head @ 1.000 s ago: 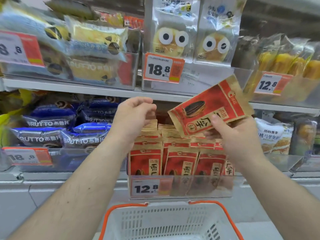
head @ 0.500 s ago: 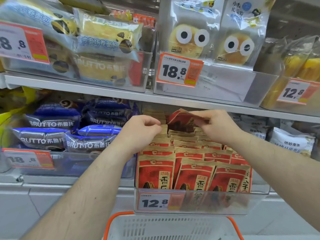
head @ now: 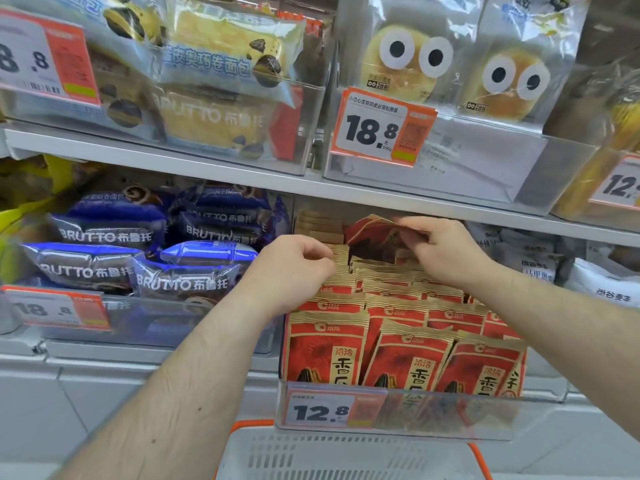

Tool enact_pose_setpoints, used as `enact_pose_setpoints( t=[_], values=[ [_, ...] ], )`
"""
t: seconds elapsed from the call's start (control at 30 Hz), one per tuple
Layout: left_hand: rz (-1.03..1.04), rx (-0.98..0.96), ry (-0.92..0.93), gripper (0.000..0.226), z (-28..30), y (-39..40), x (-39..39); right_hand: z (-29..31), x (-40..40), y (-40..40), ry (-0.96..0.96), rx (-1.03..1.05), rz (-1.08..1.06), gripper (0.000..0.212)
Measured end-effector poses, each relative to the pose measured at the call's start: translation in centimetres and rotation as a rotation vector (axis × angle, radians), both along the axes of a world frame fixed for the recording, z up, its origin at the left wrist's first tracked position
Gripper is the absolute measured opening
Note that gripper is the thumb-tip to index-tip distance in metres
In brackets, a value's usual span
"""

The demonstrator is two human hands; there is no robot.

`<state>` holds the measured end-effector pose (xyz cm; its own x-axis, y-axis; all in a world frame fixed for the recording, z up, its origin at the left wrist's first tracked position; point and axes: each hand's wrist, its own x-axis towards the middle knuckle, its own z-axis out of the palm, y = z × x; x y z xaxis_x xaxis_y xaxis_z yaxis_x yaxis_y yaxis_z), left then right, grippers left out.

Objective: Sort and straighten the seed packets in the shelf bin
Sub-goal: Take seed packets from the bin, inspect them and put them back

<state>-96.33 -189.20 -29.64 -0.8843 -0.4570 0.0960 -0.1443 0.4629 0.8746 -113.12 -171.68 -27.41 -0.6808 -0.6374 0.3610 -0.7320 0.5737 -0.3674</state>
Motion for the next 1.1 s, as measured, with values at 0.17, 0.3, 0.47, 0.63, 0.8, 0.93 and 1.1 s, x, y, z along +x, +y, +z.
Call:
enact_pose_setpoints(
  t=[0.17,0.3,0.47,0.63,0.8,0.93,1.1],
  values=[
    [-0.005,0.016,-0.002,0.021,0.0,0.1,-0.1,0.7,-0.7,-1.8,-0.155,0.114,-0.183,0.034],
    [-0.005,0.019,-0.002,0.021,-0.2,0.0,0.0,1.2,-1.6,-2.1,-0.264,0.172,-0.284,0.050],
    [-0.017,0.002,-0.018,0.020,0.0,-0.1,0.1,1.2,-1.7,-0.9,-0.193,0.204,-0.145,0.039],
    [-0.023,0.001,-0.030,0.022,-0.1,0.0,0.1,1.1,-1.1,-1.3,-0.115,0.303,-0.169,0.038],
    [-0.012,0.004,-0.034,0.021,0.0,0.3,0.1,0.8,-2.1,-4.6,-0.186,0.573,-0.271,0.035],
    [-0.016,0.016,-0.036,0.019,0.0,0.1,0.2,0.5,-4.0,-5.6,-0.252,0.456,-0.289,0.034],
    [-0.017,0.007,-0.051,0.021,0.0,0.1,0.1,-0.2,-4.5,-6.4,-0.087,0.385,-0.336,0.011]
  ],
)
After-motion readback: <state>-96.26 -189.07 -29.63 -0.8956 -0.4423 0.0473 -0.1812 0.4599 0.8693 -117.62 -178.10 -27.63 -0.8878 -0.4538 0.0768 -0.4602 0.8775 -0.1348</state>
